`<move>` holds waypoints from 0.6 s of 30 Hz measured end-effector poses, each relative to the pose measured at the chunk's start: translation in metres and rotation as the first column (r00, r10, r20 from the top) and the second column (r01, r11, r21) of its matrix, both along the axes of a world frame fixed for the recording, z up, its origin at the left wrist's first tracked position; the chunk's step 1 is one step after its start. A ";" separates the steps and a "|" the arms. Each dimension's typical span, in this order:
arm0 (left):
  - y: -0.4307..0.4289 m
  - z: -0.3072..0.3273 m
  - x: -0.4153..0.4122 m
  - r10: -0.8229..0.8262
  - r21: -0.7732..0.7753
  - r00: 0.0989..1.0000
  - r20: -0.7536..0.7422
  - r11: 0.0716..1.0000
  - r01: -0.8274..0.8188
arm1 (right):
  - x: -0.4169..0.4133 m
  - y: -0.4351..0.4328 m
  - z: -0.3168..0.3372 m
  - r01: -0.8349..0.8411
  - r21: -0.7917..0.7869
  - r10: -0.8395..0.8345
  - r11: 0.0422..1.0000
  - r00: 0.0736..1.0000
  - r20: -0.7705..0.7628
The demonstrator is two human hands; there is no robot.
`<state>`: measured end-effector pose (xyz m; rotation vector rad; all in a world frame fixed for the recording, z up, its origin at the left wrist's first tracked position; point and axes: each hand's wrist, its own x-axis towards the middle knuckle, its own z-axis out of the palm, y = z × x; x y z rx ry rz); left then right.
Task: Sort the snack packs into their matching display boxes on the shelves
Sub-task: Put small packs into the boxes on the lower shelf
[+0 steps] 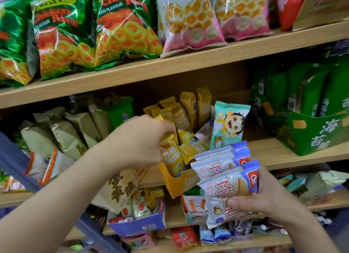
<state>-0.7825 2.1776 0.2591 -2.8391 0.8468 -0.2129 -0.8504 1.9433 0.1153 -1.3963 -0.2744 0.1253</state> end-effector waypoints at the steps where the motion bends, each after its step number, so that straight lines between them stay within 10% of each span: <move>1: -0.003 -0.004 0.000 0.001 0.045 0.999 0.052 0.999 -0.004 | 0.000 0.000 0.000 -0.005 -0.002 0.005 1.000 1.000 0.001; 7: -0.001 0.013 0.008 0.056 0.129 0.998 0.000 0.990 -0.056 | -0.009 -0.006 0.004 0.006 -0.005 -0.006 1.000 1.000 -0.011; 11: -0.019 0.010 0.001 -0.202 0.100 0.966 0.162 0.977 0.188 | -0.013 -0.016 0.001 0.062 -0.001 -0.062 0.998 0.998 -0.029; 18: -0.072 -0.027 0.016 -0.269 0.622 0.960 0.082 0.766 0.161 | -0.019 -0.022 -0.001 0.082 0.019 -0.081 0.996 0.995 -0.055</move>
